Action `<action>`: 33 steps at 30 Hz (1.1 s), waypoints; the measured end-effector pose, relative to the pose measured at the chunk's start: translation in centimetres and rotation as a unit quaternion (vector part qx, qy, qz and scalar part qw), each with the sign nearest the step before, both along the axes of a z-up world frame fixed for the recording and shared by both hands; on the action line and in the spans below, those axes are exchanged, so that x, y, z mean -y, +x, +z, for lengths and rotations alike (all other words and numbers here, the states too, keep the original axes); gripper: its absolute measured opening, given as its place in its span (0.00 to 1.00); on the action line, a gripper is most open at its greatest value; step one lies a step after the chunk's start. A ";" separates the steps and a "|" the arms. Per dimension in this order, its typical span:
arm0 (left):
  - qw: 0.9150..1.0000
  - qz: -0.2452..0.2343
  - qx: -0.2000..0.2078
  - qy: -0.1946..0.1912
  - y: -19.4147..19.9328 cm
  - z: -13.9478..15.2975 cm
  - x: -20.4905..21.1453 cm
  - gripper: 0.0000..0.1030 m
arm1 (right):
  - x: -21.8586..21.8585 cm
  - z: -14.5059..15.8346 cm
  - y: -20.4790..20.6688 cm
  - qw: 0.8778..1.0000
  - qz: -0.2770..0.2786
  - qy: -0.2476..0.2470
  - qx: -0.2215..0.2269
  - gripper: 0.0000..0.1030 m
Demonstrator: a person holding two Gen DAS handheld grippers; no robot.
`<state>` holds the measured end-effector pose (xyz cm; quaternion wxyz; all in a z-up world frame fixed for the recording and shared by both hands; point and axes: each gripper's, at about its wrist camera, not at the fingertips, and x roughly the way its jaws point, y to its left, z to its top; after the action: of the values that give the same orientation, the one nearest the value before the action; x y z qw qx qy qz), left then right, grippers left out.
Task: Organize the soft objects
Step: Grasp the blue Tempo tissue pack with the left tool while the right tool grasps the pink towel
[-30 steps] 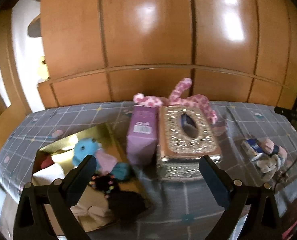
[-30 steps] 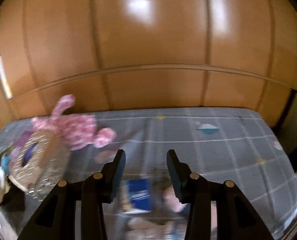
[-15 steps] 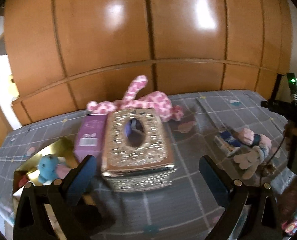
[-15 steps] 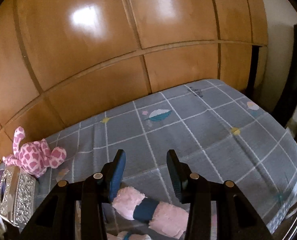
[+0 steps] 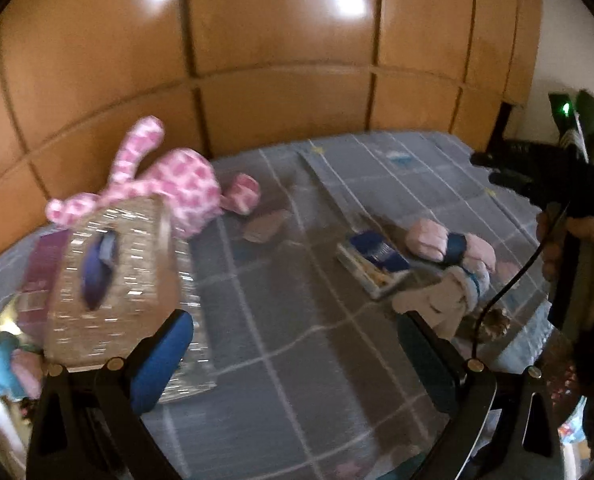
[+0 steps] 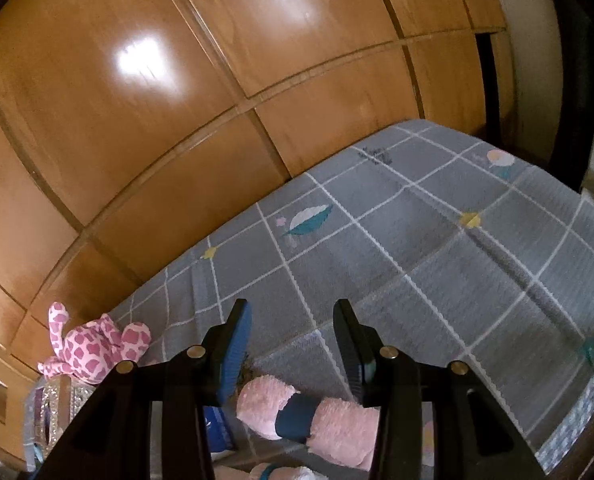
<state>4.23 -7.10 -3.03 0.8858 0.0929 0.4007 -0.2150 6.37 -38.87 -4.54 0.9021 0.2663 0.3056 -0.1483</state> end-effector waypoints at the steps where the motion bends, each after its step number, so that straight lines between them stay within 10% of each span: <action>1: 1.000 -0.006 -0.014 0.000 0.4 -0.6 0.8 0.98 | 0.0 -0.1 0.1 1.000 0.001 0.001 -0.001 0.41; 23: 0.990 -0.041 -0.133 0.018 8.0 -6.7 13.4 0.87 | -0.6 -1.1 1.0 0.999 0.036 0.023 -0.021 0.41; 33: 0.990 -0.031 -0.132 0.047 9.5 -10.0 15.0 0.60 | -0.6 -1.5 1.3 0.998 0.038 0.029 -0.032 0.41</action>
<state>13.75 -22.07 -12.99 0.8128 0.1179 0.5204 -0.2337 7.66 -38.27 -6.05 0.8886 0.2754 0.3488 -0.1135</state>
